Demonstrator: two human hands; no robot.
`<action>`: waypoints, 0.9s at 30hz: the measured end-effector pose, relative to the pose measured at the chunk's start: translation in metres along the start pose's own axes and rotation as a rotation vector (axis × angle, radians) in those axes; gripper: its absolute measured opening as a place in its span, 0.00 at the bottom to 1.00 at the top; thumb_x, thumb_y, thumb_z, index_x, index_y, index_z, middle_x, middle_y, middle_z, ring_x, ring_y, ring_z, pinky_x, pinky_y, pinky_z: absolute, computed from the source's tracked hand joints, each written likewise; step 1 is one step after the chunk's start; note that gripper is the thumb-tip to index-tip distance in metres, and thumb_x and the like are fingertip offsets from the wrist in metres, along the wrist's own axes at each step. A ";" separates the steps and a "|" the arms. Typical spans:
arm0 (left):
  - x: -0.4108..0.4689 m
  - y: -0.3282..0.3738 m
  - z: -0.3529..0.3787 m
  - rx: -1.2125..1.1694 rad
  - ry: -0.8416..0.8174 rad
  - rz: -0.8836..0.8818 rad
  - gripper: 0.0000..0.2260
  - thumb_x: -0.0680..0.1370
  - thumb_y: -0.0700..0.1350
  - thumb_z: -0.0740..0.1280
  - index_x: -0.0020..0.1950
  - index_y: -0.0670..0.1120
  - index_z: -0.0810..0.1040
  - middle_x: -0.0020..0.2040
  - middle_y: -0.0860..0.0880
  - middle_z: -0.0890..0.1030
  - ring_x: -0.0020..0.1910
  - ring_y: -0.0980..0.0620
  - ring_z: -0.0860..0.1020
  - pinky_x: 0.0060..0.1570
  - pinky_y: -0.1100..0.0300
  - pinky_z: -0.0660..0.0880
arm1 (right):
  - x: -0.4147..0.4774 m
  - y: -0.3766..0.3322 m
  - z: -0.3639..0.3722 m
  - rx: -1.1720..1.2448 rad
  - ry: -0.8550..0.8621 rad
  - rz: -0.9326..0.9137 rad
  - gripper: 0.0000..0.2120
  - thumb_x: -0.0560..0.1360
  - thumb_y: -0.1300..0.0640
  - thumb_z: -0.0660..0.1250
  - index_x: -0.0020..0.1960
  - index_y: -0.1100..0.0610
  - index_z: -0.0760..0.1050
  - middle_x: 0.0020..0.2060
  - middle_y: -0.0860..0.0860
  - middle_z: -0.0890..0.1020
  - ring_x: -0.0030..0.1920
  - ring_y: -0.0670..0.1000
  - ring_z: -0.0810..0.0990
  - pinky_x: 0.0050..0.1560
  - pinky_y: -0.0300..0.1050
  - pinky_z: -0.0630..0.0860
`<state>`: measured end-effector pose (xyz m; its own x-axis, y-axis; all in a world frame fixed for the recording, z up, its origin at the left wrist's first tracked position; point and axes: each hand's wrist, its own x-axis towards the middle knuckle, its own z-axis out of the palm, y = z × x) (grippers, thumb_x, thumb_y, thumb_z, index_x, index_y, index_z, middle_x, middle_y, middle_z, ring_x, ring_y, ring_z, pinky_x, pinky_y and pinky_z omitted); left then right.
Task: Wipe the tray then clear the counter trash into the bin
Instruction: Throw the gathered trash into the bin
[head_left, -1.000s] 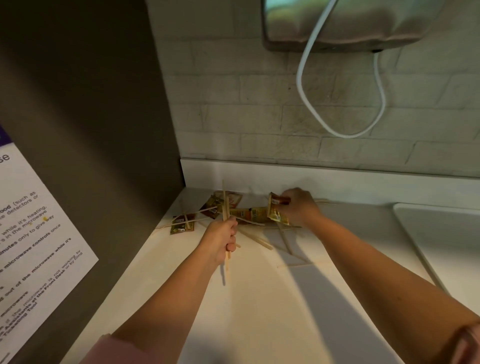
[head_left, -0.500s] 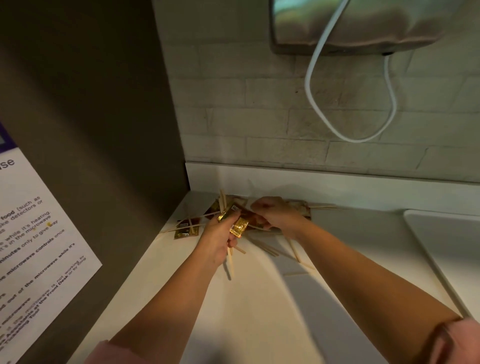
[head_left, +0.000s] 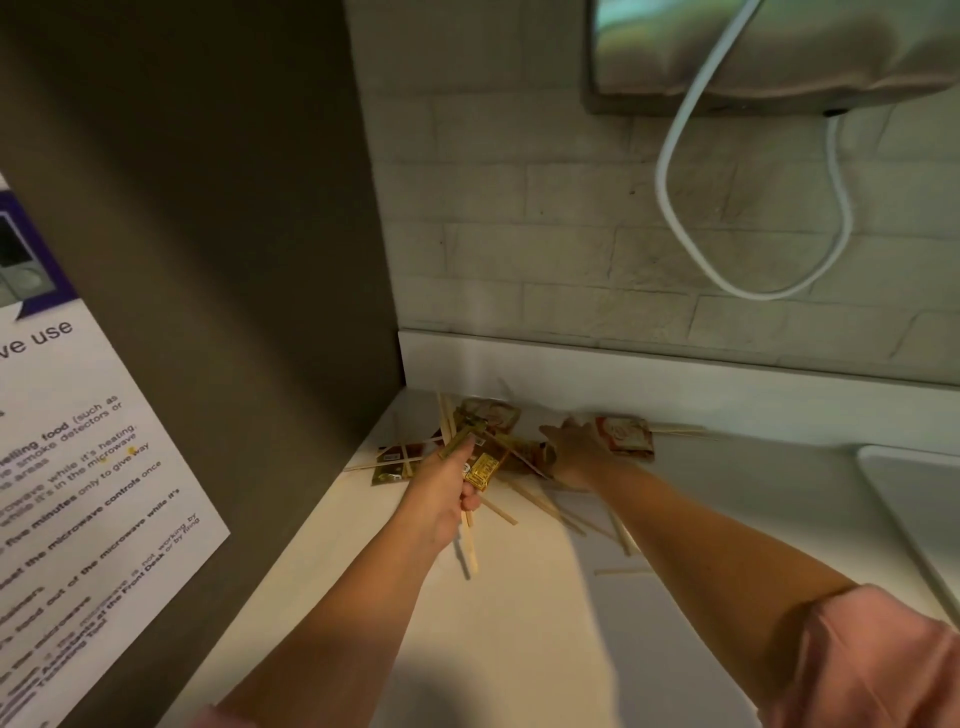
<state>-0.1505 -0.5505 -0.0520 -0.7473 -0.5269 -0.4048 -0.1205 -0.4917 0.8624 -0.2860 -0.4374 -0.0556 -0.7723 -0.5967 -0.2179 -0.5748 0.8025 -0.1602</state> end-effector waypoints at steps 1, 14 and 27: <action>-0.001 0.000 0.000 -0.005 0.000 0.000 0.16 0.79 0.45 0.62 0.66 0.41 0.67 0.41 0.43 0.75 0.21 0.58 0.64 0.16 0.68 0.61 | -0.001 0.000 0.000 0.011 -0.019 0.021 0.27 0.79 0.52 0.59 0.76 0.52 0.56 0.74 0.58 0.59 0.73 0.61 0.56 0.72 0.54 0.59; -0.045 0.000 0.022 0.016 -0.029 -0.009 0.06 0.81 0.42 0.60 0.53 0.40 0.71 0.37 0.45 0.73 0.26 0.56 0.65 0.20 0.67 0.63 | -0.058 -0.002 -0.039 0.305 0.083 -0.026 0.04 0.78 0.61 0.58 0.45 0.60 0.69 0.36 0.52 0.74 0.43 0.54 0.73 0.30 0.39 0.64; -0.087 -0.024 0.060 0.180 -0.033 0.141 0.07 0.82 0.43 0.57 0.58 0.43 0.71 0.35 0.48 0.70 0.28 0.56 0.65 0.22 0.68 0.64 | -0.143 -0.002 -0.033 1.167 0.063 0.045 0.09 0.79 0.63 0.57 0.54 0.60 0.75 0.48 0.61 0.82 0.45 0.56 0.81 0.44 0.46 0.77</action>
<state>-0.1222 -0.4516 -0.0190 -0.7853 -0.5574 -0.2694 -0.1261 -0.2819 0.9511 -0.1826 -0.3537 0.0073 -0.8164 -0.5406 -0.2030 0.0250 0.3181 -0.9477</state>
